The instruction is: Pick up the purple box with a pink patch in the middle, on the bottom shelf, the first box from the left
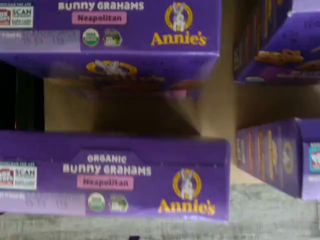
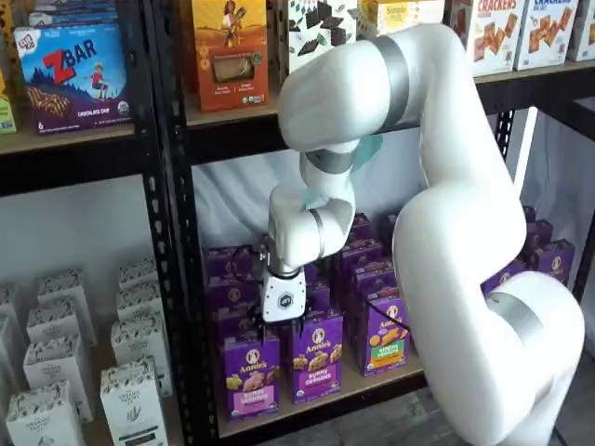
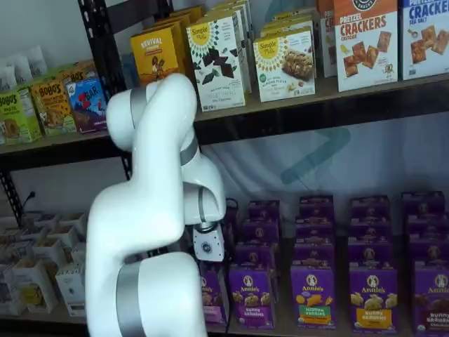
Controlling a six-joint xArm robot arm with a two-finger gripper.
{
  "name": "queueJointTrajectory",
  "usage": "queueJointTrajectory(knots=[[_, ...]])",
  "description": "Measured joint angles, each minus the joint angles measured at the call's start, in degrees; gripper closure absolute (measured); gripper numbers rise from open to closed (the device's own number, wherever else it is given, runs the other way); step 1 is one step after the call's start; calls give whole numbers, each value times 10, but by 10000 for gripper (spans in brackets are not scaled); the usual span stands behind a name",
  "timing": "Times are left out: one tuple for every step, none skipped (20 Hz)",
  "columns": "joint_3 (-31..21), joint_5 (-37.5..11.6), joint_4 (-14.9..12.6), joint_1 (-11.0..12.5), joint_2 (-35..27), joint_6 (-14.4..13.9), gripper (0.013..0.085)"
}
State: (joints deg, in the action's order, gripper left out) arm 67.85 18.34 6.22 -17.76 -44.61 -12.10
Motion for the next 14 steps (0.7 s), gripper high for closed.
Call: queueJointTrajectory(knots=[[9,1,-1,0,-6,0,130],[16,1,-3,1,-11,-2,130],[23,1,-3,1,-16,-2,130],[29,1,-3,1,-20,-1,130],[35,1,-4,2,-24,-2,130],[40,1,-7,2,-27,-5,130],[45,2,-11,2,-29,-8,130],[50,4,-15,3,-32,-12,130],[53,6,-16,3,-34,-12,130],[55,9,-17,3,-35,-13,130],[56,11,-17,3,-35,-13,130],[57,12,-20,4,-35,-16,130],[57,14,-22,4,-35,-17,130],[56,15,-24,4,-34,-20,130]])
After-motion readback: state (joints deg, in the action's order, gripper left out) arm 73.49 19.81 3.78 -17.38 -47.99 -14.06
